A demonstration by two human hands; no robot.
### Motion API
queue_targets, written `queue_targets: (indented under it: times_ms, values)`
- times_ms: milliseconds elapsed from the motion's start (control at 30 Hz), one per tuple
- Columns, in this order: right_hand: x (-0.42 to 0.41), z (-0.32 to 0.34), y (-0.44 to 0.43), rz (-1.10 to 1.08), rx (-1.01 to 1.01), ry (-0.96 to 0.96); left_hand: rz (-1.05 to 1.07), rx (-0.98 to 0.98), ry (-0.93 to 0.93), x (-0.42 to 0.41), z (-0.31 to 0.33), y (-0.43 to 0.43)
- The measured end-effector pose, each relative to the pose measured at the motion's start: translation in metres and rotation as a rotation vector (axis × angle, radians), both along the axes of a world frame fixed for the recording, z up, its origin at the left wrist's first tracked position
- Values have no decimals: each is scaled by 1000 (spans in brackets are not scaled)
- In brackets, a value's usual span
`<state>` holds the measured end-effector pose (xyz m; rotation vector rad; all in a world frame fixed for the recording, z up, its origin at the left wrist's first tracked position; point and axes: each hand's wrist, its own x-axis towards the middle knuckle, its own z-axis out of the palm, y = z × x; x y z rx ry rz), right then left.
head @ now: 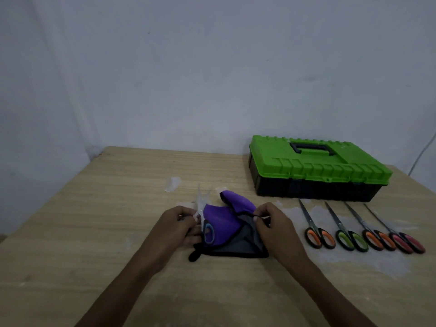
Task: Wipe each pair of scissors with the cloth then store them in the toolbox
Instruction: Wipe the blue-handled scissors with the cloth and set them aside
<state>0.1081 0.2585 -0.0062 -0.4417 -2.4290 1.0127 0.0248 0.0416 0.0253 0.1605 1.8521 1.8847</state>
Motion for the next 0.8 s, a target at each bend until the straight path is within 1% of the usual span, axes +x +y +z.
queue_targets:
  times_ms: [67,100,200,300,433,500,600,667,733,800]
  values:
    - [4,3,8,-50,13,19,-35,45,0,5,3,7]
    - [6,5,11,-68,-25,17,-66,61,-12,8,4,12]
    - [10,14,22,-133,-241,16,-176,51,-59,13,4,30]
    - [14,16,35,-225,-453,85,-229,34,-118,18,-4,38]
    - [11,11,50,-354,-710,212,-186,90,-111,24,-18,34]
    - [9,9,56,-418,-778,254,-147,126,-95,22,-19,29]
    - [9,12,56,-484,-749,303,-115,89,-76,17,-20,22]
    - [14,19,45,-436,-676,302,-165,21,-106,18,-20,21]
    - [19,27,28,-259,-533,267,-199,5,-153,19,-20,23]
    - [19,34,8,-5,-392,181,-211,10,-162,19,-21,27]
